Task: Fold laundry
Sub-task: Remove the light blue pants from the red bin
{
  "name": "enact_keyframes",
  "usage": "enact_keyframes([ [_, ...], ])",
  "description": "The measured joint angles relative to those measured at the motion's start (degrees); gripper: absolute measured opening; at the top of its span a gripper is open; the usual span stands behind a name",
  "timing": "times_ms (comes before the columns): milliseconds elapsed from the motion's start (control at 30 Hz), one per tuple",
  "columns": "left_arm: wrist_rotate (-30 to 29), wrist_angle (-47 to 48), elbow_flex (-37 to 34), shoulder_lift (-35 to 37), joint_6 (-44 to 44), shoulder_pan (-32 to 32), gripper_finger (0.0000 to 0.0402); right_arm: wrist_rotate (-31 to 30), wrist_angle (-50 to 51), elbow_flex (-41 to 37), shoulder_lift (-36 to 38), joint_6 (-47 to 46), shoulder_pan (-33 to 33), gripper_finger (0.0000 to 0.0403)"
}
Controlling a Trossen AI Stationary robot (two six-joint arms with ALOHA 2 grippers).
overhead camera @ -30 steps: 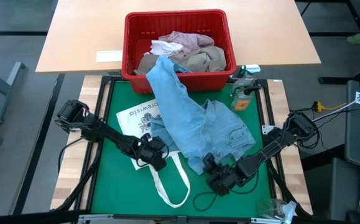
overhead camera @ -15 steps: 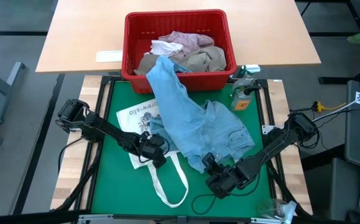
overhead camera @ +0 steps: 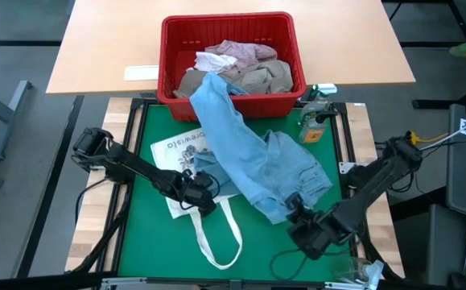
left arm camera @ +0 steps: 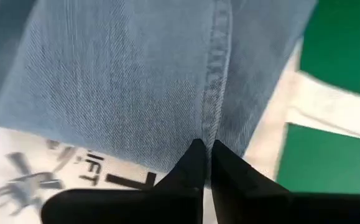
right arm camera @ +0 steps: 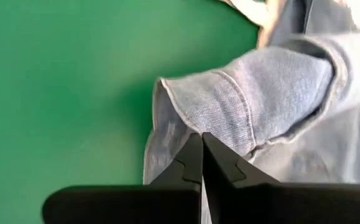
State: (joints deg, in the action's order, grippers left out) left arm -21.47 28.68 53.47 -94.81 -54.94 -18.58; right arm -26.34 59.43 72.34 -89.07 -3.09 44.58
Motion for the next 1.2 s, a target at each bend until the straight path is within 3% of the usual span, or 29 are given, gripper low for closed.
enact_keyframes([
  [333,-0.9,37.8,25.4,0.1,1.5,-4.2,0.0002,-0.4,13.0,0.0,10.7,-19.2,8.9,0.0001],
  [600,-1.4,54.3,40.1,0.1,0.9,-7.5,0.0001,-0.6,20.4,0.0,17.8,-35.0,16.9,0.0001],
  [733,1.4,61.7,44.7,0.1,-2.8,-9.0,0.0001,-0.6,23.6,0.0,19.7,-41.8,20.9,0.0001],
  [967,5.9,61.4,45.9,0.7,-5.8,-11.9,0.0001,-1.4,29.0,0.0,20.2,-50.8,25.3,0.0001],
  [1200,6.0,60.9,44.4,0.7,-10.9,-13.3,0.0032,-4.1,28.0,0.0,20.2,-51.6,26.3,0.0001],
])
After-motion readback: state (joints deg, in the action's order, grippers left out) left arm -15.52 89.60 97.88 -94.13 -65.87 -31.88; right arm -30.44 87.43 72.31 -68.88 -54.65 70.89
